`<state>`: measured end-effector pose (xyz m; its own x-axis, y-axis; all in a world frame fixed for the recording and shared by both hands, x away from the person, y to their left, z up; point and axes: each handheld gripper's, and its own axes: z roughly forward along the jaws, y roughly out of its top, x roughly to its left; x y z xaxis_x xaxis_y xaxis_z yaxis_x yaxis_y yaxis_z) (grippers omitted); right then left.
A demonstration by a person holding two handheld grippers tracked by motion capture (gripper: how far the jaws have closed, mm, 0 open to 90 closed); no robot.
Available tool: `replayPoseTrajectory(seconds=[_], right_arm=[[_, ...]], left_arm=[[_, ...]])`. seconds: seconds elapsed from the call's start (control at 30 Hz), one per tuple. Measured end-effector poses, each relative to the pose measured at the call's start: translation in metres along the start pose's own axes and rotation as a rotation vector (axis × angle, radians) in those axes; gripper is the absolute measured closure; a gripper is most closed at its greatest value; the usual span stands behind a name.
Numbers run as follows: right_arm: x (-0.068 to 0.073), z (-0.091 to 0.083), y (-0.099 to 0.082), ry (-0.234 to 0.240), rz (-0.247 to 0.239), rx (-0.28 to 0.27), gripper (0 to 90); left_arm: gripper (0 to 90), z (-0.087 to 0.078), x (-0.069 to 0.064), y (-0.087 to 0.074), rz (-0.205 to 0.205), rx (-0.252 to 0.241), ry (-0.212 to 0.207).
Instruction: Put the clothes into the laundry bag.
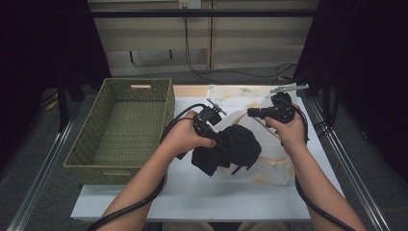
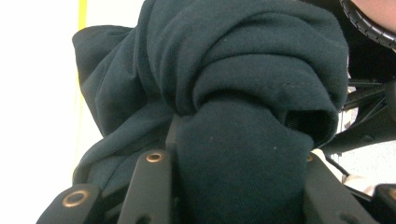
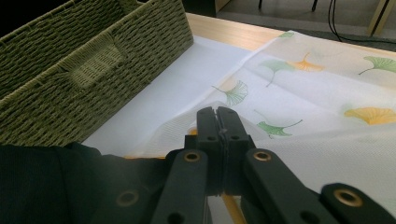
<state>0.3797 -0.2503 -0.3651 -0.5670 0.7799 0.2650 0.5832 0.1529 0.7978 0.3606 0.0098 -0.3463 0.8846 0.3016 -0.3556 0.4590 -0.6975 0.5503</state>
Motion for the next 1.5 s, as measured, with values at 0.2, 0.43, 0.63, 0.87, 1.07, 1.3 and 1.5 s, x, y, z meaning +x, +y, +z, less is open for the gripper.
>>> replayPoseTrajectory(seconds=[0.2, 0.43, 0.63, 0.87, 1.07, 1.3, 1.5], right_arm=[[0.002, 0.001, 0.0, 0.005, -0.004, -0.002, 89.6], [0.003, 0.0, 0.0, 0.008, -0.004, -0.001, 89.6], [0.004, 0.001, -0.002, 0.012, -0.001, -0.001, 89.6], [0.006, 0.003, -0.002, 0.019, -0.001, -0.002, 89.6], [0.006, 0.003, -0.002, 0.022, -0.002, -0.003, 89.6], [0.006, 0.003, -0.004, 0.029, 0.003, 0.001, 89.6], [0.006, 0.004, -0.003, 0.035, 0.007, -0.004, 89.6]], left_arm=[[66.1, 0.007, 0.005, -0.004, -0.018, 0.01, 0.035], [65.7, 0.012, 0.01, -0.01, -0.05, 0.007, 0.055], [65.4, 0.011, 0.011, -0.01, -0.068, 0.006, 0.085], [65.3, 0.019, 0.007, -0.008, -0.083, -0.009, 0.104], [65.1, 0.023, 0.006, -0.005, -0.101, -0.035, 0.097], [64.3, 0.032, 0.009, -0.008, -0.137, -0.063, 0.155], [63.3, 0.042, 0.01, -0.01, -0.158, -0.054, 0.162]])
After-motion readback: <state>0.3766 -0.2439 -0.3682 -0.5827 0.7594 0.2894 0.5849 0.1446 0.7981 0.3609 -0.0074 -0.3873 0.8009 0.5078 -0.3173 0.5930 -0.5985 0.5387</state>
